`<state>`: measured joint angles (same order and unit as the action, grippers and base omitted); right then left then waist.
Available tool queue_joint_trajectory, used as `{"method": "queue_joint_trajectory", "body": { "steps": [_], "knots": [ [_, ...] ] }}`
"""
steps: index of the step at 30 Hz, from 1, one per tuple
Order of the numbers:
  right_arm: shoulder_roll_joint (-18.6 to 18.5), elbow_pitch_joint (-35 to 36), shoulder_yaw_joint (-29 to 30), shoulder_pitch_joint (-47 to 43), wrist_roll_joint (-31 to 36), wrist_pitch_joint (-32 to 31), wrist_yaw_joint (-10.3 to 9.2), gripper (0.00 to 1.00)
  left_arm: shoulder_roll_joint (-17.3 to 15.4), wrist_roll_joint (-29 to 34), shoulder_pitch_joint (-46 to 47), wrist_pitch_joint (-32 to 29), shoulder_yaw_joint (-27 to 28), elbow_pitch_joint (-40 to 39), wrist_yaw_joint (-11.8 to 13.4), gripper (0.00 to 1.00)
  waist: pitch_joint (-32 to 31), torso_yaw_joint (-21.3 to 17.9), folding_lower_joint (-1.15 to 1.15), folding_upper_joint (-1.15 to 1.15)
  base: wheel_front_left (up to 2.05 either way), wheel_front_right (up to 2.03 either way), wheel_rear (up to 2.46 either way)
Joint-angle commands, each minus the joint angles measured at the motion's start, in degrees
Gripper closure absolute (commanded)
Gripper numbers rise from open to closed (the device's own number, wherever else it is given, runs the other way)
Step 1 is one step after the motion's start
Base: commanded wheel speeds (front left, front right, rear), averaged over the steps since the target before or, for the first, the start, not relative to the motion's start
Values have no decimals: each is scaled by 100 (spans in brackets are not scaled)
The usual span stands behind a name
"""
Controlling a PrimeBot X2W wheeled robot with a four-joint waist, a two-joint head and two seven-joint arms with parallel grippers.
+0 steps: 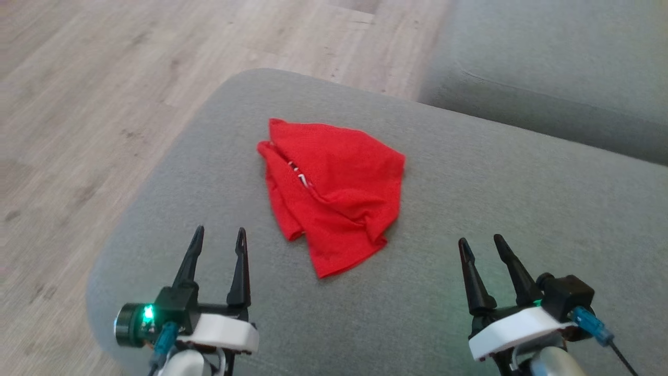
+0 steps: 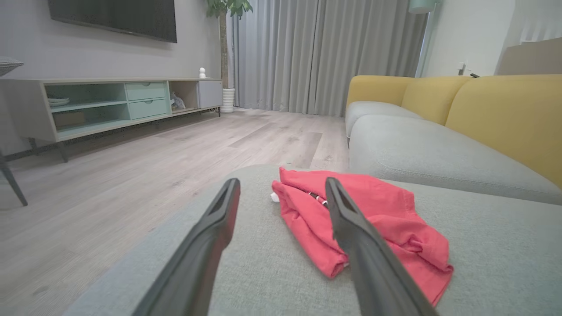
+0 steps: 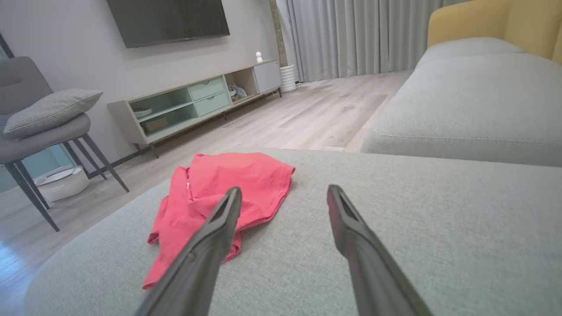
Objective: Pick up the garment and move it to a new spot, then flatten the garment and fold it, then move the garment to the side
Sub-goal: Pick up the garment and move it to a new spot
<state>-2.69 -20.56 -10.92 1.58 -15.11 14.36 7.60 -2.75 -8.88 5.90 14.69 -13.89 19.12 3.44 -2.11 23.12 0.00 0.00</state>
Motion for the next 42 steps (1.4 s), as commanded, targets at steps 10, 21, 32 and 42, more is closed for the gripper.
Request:
{"method": "queue_joint_trajectory", "body": {
  "steps": [10,21,32,42],
  "knots": [
    [-19,187,-66,265,32,63,-11,0,-19,139,289,31,124,-137,-102,0,226,-5,0,0,0,0,0],
    [-19,558,275,742,417,54,-11,0,-15,403,2209,-996,-804,1095,-809,0,1269,-499,0,0,0,0,0],
    [-19,901,127,1152,437,27,-11,0,-278,119,3779,-2385,-903,2941,-982,0,2013,-1157,0,0,0,0,0],
    [-19,855,95,1137,373,49,-11,0,-272,-237,3906,-2471,-932,3703,-1062,100,1871,-1408,0,0,0,0,0]
  ]
}}
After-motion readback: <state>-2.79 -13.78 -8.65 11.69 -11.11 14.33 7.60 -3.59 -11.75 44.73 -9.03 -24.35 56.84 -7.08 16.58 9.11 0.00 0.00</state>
